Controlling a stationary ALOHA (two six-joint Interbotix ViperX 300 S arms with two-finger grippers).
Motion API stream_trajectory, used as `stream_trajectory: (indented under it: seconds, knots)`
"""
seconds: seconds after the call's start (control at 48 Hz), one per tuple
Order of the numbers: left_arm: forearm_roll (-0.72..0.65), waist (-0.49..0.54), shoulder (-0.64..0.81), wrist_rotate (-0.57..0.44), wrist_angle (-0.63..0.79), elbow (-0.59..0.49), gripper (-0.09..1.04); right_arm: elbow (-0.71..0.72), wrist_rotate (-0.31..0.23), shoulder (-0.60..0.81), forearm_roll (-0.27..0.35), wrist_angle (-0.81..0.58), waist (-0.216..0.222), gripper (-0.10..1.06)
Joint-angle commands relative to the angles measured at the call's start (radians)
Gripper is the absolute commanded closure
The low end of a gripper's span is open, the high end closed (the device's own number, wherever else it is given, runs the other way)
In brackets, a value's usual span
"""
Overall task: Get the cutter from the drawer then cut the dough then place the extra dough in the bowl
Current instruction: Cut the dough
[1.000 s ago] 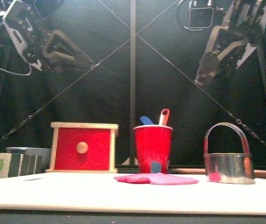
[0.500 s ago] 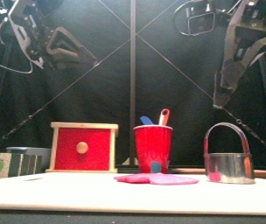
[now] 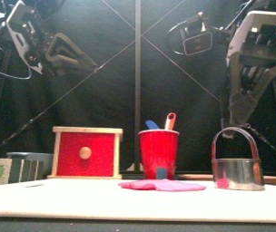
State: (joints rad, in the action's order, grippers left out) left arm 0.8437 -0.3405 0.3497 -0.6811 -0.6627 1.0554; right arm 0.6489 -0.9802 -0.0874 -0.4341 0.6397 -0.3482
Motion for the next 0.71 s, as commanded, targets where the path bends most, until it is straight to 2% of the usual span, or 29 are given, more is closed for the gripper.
stream_trajectory:
  seconds: [0.021,0.104,0.396,0.542,0.646,0.708]
  knots:
    - [0.0,0.002,0.02,-0.002,-0.015,0.005,0.47,-0.034,0.002,0.005,0.003,-0.003,0.0,-0.04]
    - [0.006,0.002,0.032,-0.002,-0.018,0.015,0.47,-0.041,0.002,0.012,0.014,-0.003,0.003,-0.01]
    - [0.037,0.002,0.066,-0.002,-0.018,0.043,0.47,-0.041,0.002,0.018,0.011,-0.003,0.008,0.21]
    - [0.058,0.0,0.078,-0.002,-0.018,0.051,0.47,-0.044,0.003,0.032,0.011,0.009,0.011,0.26]
    - [0.069,-0.005,0.086,-0.002,-0.018,0.055,0.47,-0.054,0.04,0.032,0.018,0.023,0.014,0.27]
    - [0.074,-0.006,0.091,-0.002,-0.018,0.058,0.47,-0.069,0.089,0.034,0.043,0.046,0.015,0.29]
